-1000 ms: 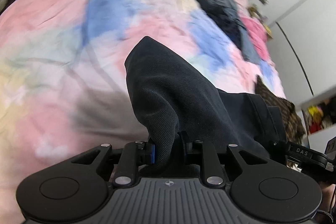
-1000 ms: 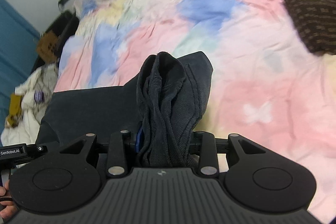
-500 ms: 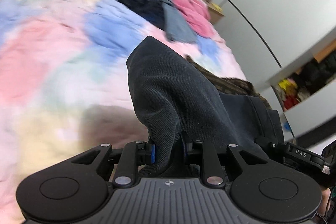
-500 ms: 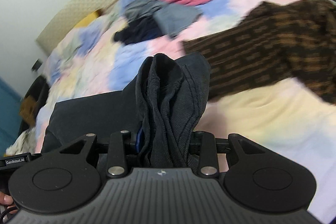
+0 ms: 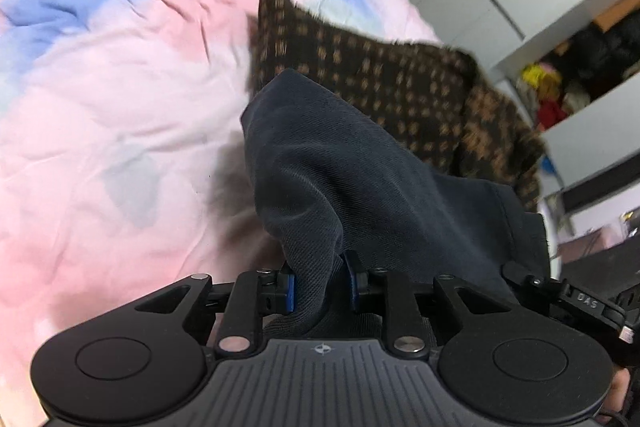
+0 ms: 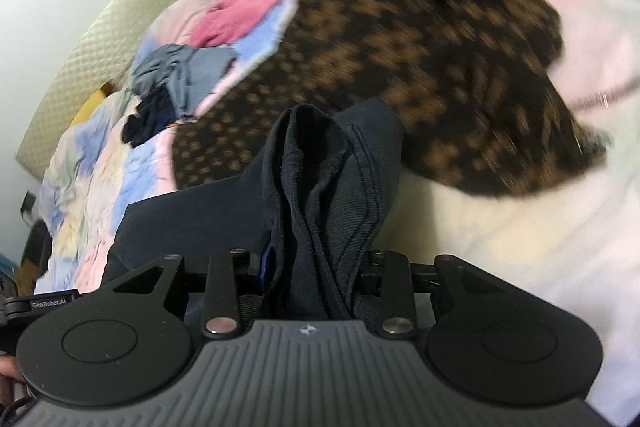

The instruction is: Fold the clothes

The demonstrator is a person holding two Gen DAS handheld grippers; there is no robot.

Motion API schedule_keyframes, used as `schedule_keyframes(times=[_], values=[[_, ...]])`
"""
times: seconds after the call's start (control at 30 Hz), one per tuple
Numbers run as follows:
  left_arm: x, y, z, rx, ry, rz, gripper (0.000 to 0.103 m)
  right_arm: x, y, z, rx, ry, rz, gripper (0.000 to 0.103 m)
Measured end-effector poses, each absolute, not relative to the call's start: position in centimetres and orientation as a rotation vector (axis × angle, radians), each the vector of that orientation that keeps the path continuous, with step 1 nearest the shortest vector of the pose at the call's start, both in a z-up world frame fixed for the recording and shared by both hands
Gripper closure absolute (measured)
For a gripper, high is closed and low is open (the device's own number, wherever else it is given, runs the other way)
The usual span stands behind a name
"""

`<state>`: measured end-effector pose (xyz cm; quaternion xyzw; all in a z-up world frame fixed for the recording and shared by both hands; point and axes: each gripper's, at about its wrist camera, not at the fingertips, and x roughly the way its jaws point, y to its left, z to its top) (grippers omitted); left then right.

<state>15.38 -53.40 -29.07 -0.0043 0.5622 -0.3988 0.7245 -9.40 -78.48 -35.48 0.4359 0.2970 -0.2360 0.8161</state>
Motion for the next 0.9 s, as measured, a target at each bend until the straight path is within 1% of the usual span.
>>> schedule_keyframes(times=[0.2,0.37,0.4,0.5,0.57,0.6,0.67,0.7,0.83,0.9], values=[[18.2,-53.4,-32.0,0.024,1.266,-0.910,0.069,-9.5,-79.0,-39.4,0.963,0.610,-0.545,0.063],[18.8,-53.9,-31.7,0.062,1.264,-0.930,0.064,-9.3,-78.9,-40.0,0.983,0.608,-0.567,0.062],[18.8,-53.8,-31.5,0.058,1.271,-0.924,0.063,-9.2,-78.8,-39.7,0.982,0.616,-0.571,0.061],[18.2,-53.0,-30.2,0.091,1.254,-0.904,0.055,-8.9,-78.6,-38.4,0.980,0.644,-0.588,0.057],[17.7,-52.4,-29.1,0.123,1.229,-0.888,0.043,-8.8,-78.3,-37.4,0.974,0.661,-0.610,0.050],[17.5,-52.1,-28.5,0.135,1.215,-0.882,0.039,-8.9,-78.0,-36.7,0.965,0.667,-0.627,0.048],[17.2,-51.2,-27.0,0.131,1.177,-0.901,0.026,-9.3,-77.5,-35.4,0.948,0.671,-0.660,0.046],[17.0,-50.7,-26.1,0.133,1.155,-0.911,0.023,-9.6,-77.2,-34.7,0.940,0.670,-0.675,0.044],[15.9,-48.8,-21.8,0.129,1.097,-0.928,0.021,-11.3,-75.4,-31.0,0.894,0.647,-0.715,0.044],[15.1,-47.7,-19.4,0.123,1.068,-0.939,0.017,-12.1,-74.2,-28.6,0.872,0.625,-0.719,0.044]])
